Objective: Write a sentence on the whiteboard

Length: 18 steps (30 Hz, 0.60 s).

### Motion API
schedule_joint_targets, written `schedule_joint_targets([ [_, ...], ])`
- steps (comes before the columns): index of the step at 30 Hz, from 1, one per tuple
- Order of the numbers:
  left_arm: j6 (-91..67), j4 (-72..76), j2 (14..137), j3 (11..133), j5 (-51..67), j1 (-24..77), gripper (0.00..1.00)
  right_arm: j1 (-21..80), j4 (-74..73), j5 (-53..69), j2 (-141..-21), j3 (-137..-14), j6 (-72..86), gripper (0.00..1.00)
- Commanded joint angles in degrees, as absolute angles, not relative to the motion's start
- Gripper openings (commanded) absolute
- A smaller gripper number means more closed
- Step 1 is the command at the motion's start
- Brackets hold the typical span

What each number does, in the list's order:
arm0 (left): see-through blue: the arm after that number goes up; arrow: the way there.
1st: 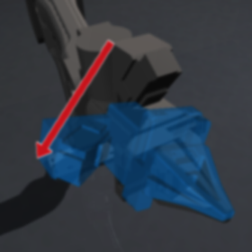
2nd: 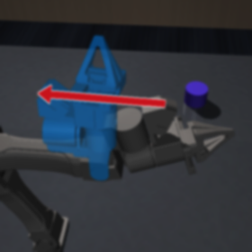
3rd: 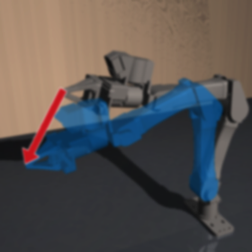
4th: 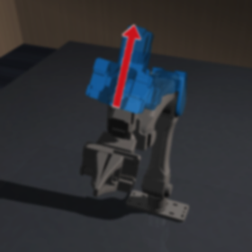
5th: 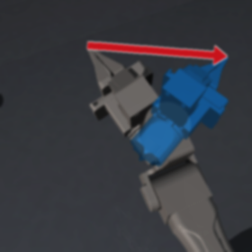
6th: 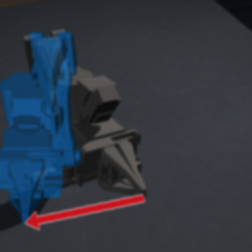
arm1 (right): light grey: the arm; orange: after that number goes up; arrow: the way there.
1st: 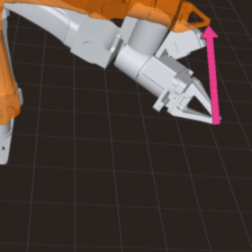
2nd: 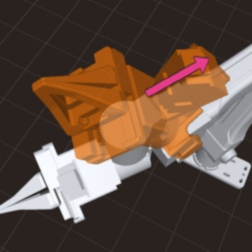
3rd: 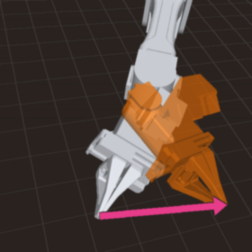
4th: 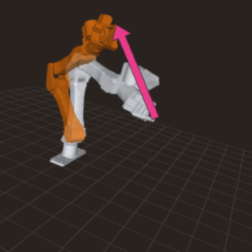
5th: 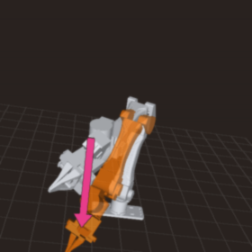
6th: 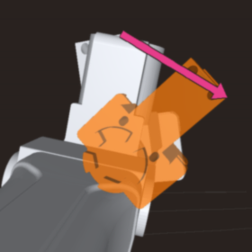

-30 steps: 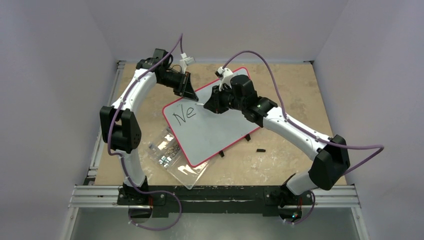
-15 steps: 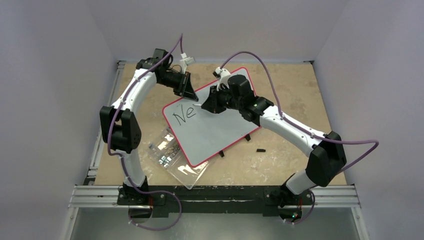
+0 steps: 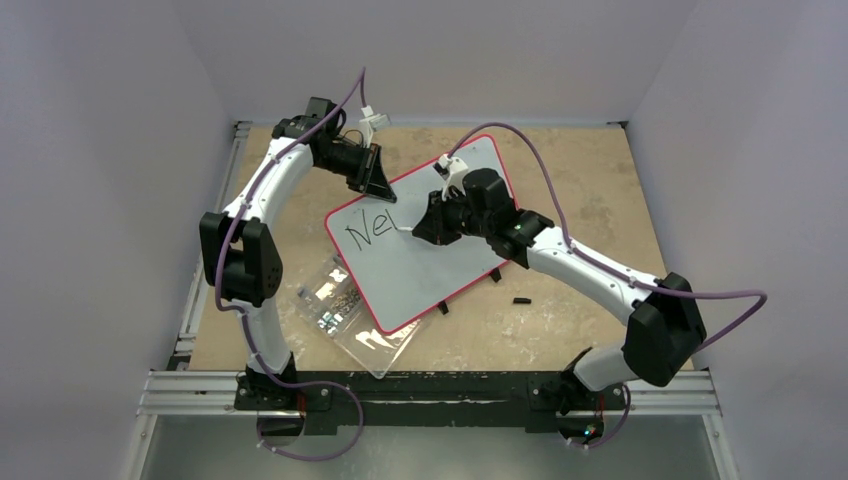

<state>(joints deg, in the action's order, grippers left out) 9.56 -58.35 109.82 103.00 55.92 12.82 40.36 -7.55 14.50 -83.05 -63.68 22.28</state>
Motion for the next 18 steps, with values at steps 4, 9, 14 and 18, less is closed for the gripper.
schedule_joint_targets([
  [4,14.08,-61.2,107.93,102.99,52.12,15.12,0.0,39.24,-8.78,9.74,-84.82,-69.07,22.23,0.0],
  [9,14.16,-61.2,107.91,103.0,52.16,15.12,0.0,38.77,-9.7,9.43,-86.44,-73.48,22.32,0.0],
  [14,14.07,-61.25,107.87,102.99,52.21,15.12,0.0,38.58,-10.12,9.4,-87.68,-75.27,22.11,0.0],
  [18,14.15,-61.1,107.75,102.97,52.17,15.12,0.0,38.45,-9.71,9.58,-87.15,-73.37,22.28,0.0],
])
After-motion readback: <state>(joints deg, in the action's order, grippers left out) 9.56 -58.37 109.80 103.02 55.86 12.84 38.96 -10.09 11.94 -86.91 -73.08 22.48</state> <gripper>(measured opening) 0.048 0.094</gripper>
